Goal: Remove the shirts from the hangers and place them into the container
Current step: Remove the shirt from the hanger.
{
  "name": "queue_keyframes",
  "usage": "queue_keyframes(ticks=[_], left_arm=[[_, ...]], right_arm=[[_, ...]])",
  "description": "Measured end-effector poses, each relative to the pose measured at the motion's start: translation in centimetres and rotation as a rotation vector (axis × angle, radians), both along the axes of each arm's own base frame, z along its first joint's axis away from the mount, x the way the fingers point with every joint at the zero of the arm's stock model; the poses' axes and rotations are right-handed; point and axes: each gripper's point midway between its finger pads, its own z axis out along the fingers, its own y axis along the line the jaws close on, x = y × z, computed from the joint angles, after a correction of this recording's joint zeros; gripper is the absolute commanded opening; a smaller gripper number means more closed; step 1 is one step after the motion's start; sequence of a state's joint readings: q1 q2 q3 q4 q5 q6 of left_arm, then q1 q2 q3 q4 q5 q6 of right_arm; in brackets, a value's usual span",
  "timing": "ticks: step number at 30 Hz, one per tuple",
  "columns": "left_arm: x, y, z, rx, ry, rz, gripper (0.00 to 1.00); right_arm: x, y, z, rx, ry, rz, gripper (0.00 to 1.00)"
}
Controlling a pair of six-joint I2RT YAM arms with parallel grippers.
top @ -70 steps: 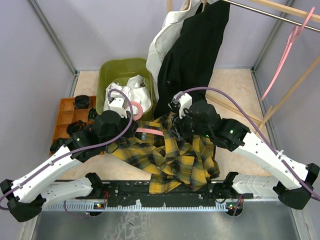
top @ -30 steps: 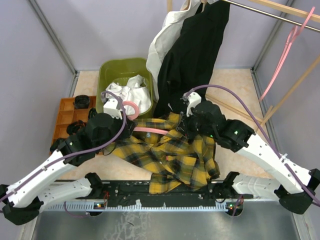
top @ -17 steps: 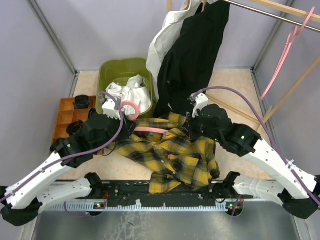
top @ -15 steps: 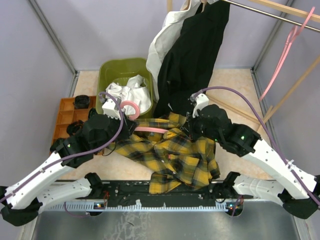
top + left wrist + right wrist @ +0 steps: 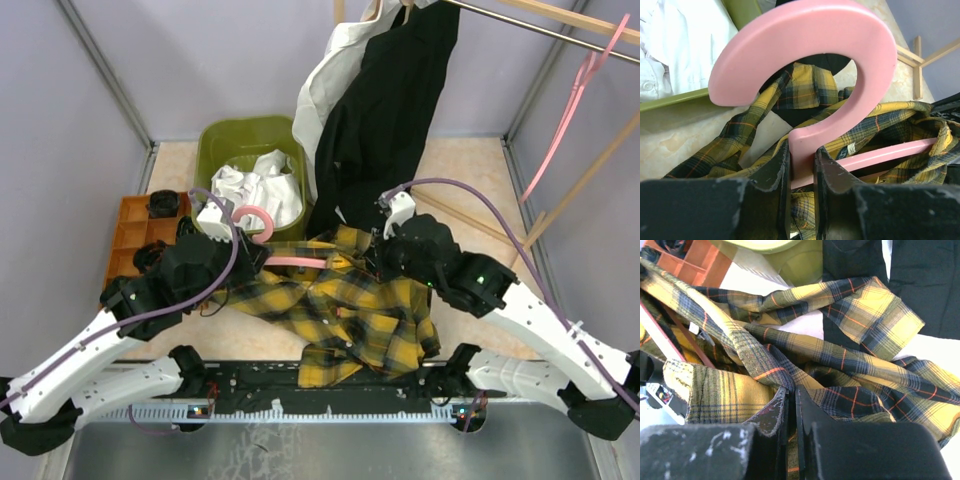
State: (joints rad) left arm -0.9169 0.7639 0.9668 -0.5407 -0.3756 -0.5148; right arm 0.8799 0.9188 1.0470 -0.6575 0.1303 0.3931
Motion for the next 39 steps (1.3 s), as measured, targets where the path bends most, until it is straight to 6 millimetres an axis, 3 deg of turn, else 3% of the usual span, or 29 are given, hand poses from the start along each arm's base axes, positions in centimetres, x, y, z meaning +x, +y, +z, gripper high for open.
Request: queue_keyframes(ticks=[5,9,12,20,30,39], left_arm=[[0.1,0.1,0.3,0.0,-0.016,0.004,0.0],[0.3,-0.6,0.7,0.019,-0.035,-0.028,0.0],[0.8,-0.9,0.7,0.025,-0.02,-0.011,0.0],[0.0,0.4,0.7,-0.003,-0.01,0.019,0.0],[-1.1,3.0,1.7,-0.108,-0.053,0.085,0.0],[-1.3,4.5,1.5,-0.129,-0.089,0.122,0.0]], right_arm=[[-1.2,0.0,2.6,0.086,-0.059,0.06,0.02],[-3.9,0.0,5.9,0.201,-0.121,0.186,0.02],[-5.5,0.1,6.5,0.215,-0.122,0.271,0.0],[-4.8,-1.2,3.6,0.084,-0.063,0.219,0.0],[-3.8,-1.3,3.7,0.081,-0.074,0.166,0.0],[-1.8,0.1,-0.2,-0.018,0.037,0.109,0.0]])
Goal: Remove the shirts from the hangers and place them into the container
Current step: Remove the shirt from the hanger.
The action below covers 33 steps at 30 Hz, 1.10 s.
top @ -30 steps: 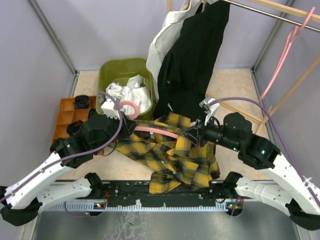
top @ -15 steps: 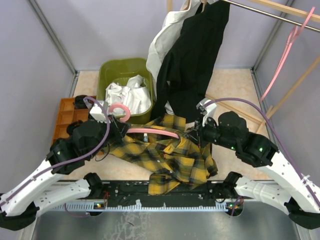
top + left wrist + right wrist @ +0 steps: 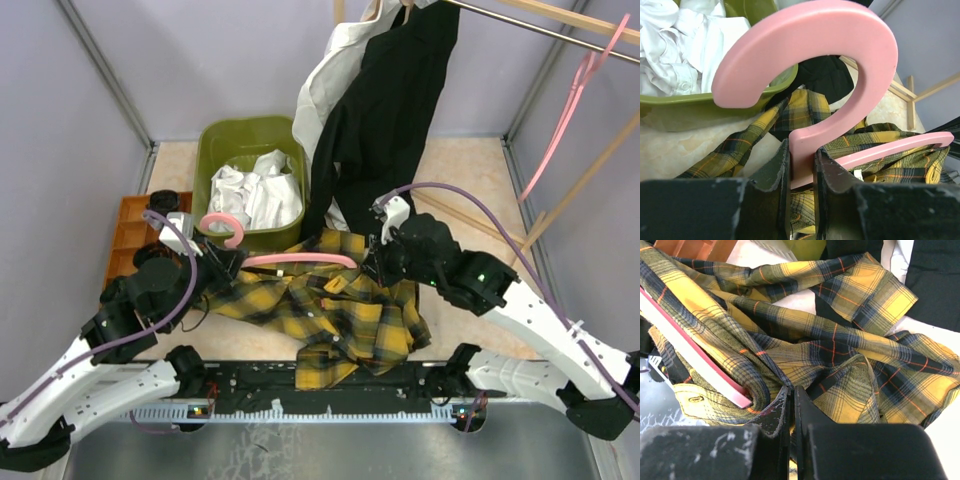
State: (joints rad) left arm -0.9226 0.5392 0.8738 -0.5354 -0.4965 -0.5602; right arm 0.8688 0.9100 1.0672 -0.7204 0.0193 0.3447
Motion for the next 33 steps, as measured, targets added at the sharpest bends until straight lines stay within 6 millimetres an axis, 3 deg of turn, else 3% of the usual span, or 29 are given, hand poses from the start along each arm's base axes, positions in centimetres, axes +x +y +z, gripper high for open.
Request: queue_keyframes(ticks=[5,11,15,18,23,27,33], left_arm=[[0.0,0.3,0.0,-0.033,0.002,0.021,0.0],[0.0,0.4,1.9,-0.144,-0.032,0.036,0.0],[0.3,0.5,1.7,-0.137,-0.027,0.056,0.0],[0.8,1.2,1.7,-0.128,-0.033,0.098,0.0],[1.1,1.6,1.6,-0.102,-0.043,0.118,0.0],[1.3,1.0,1.0,-0.058,-0.037,0.096,0.0],[1.4,-1.3,-0.3,0.021,-0.014,0.001,0.0]], right_arm=[[0.2,0.1,-0.9,-0.018,0.017,-0.008,0.01],[-0.5,0.5,-3.0,-0.018,0.04,0.035,0.05],[-1.1,0.3,-2.0,0.016,0.01,0.065,0.32],[-1.8,-0.6,-1.0,0.029,-0.03,0.08,0.43],[-2.6,-2.0,0.8,0.051,-0.094,0.093,0.75],[-2.9,-2.7,2.9,0.089,-0.159,0.091,0.86],[-2.7,-3.5,4.9,0.134,-0.249,0.069,0.9]])
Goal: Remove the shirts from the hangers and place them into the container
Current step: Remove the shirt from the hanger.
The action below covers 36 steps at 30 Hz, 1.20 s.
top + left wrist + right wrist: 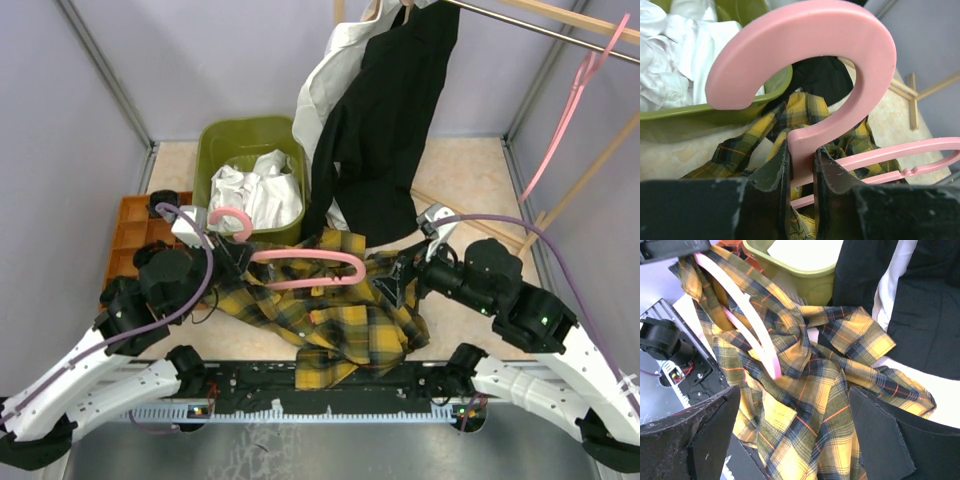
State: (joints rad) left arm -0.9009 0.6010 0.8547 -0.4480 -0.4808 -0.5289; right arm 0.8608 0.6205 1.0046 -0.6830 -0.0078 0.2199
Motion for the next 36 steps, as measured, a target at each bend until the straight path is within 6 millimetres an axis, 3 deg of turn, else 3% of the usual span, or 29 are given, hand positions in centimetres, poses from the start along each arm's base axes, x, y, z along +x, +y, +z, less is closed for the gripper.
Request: queue_keyframes(ticks=[7,11,17,22,23,24,26,28,31,36], left_arm=[[-0.4,-2.4,-0.8,0.055,0.006,-0.126,0.0],[-0.6,-3.3,-1.0,0.07,0.004,-0.178,0.0],[-0.8,-3.7,-0.9,0.068,0.004,-0.199,0.0],[-0.8,-3.6,-0.9,0.066,0.002,-0.198,0.0],[-0.8,-3.6,-0.8,0.065,0.001,-0.197,0.04],[-0.8,-3.5,-0.8,0.063,-0.001,-0.195,0.15],[-0.8,-3.4,-0.6,0.06,-0.005,-0.189,0.43],[-0.8,-3.3,-0.5,0.056,-0.008,-0.185,0.61],[-0.6,-2.9,-0.4,0.055,-0.012,-0.163,0.73],[-0.5,-1.7,-0.6,0.09,0.003,-0.12,0.81]], right_arm=[[-1.0,1.9,0.1,0.02,0.018,0.115,0.96],[-1.3,3.8,-1.3,-0.01,0.087,0.192,0.86],[-1.4,5.7,-4.0,-0.064,0.201,0.252,0.52],[-1.9,6.0,-3.6,-0.04,0.208,0.28,0.14],[-1.9,6.1,-3.3,-0.032,0.203,0.282,0.05],[-2.0,6.1,-3.2,-0.027,0.199,0.285,0.0],[-2.4,6.2,-2.7,-0.009,0.192,0.307,0.0],[-2.6,6.1,-2.4,0.002,0.187,0.31,0.0],[-2.3,5.3,-2.3,0.002,0.183,0.266,0.0],[-2.3,4.3,-2.2,0.004,0.182,0.217,0.0]])
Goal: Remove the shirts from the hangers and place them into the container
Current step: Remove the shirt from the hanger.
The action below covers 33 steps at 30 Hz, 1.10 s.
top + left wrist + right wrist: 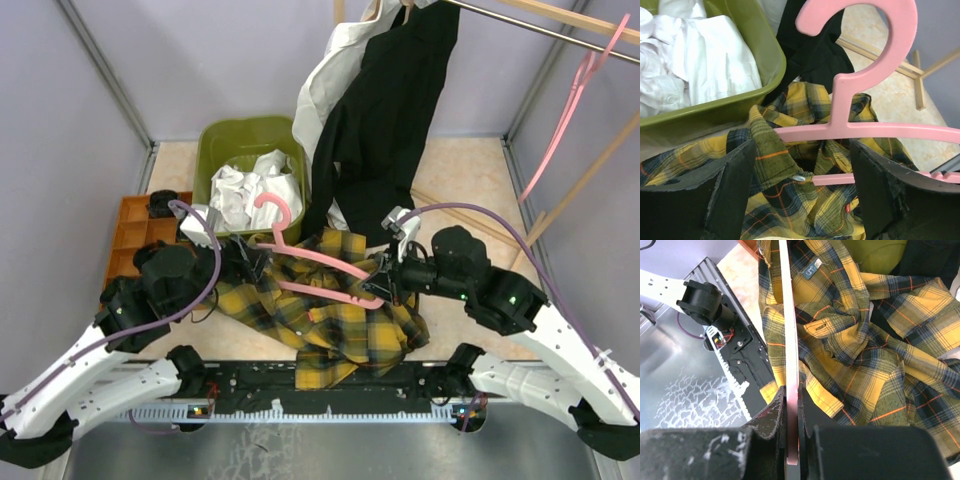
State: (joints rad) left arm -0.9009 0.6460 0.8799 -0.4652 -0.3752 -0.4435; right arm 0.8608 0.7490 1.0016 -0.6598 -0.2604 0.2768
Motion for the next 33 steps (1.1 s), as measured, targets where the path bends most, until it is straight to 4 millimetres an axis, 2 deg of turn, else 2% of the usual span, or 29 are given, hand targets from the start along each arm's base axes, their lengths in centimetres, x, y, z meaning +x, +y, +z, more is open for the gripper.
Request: queue_keyframes(ticks=[4,7,8,11,13,14,16,18,24,27,33], left_arm=[[0.0,0.9,-0.8,0.048,0.024,0.028,0.81],[0.2,1.3,-2.0,0.1,0.063,0.054,0.8],[0.2,1.3,-2.6,0.122,0.079,0.059,0.77],[0.4,1.3,-4.1,0.178,0.128,0.072,0.58],[0.6,1.3,-5.0,0.207,0.156,0.085,0.3],[0.8,1.4,-5.6,0.231,0.174,0.101,0.21],[0.9,1.9,-6.4,0.261,0.205,0.138,0.08],[0.9,2.6,-6.7,0.273,0.22,0.174,0.0],[0.4,5.2,-5.8,0.222,0.206,0.28,0.0],[0.2,6.2,-5.2,0.186,0.193,0.318,0.0],[0.0,6.7,-5.2,0.179,0.198,0.342,0.0]], right_arm=[[-0.1,-0.3,-0.1,-0.004,0.006,-0.014,0.0],[-0.1,-0.4,-0.3,-0.01,0.012,-0.016,0.0],[-0.1,-0.4,-0.3,-0.009,0.014,-0.018,0.0],[-0.1,-0.4,-0.2,-0.008,0.015,-0.018,0.0],[-0.2,-0.5,-0.2,-0.008,0.016,-0.018,0.0],[-0.2,-0.6,-0.2,-0.008,0.016,-0.019,0.0],[-0.5,-1.0,-0.2,-0.014,0.017,-0.022,0.0],[-0.8,-1.6,0.2,-0.019,0.013,-0.03,0.0],[-2.7,-4.1,3.2,0.02,-0.044,-0.028,0.0],[-4.1,-5.9,5.4,0.062,-0.088,-0.033,0.0],[-5.6,-9.7,9.7,0.161,-0.2,-0.111,0.0]])
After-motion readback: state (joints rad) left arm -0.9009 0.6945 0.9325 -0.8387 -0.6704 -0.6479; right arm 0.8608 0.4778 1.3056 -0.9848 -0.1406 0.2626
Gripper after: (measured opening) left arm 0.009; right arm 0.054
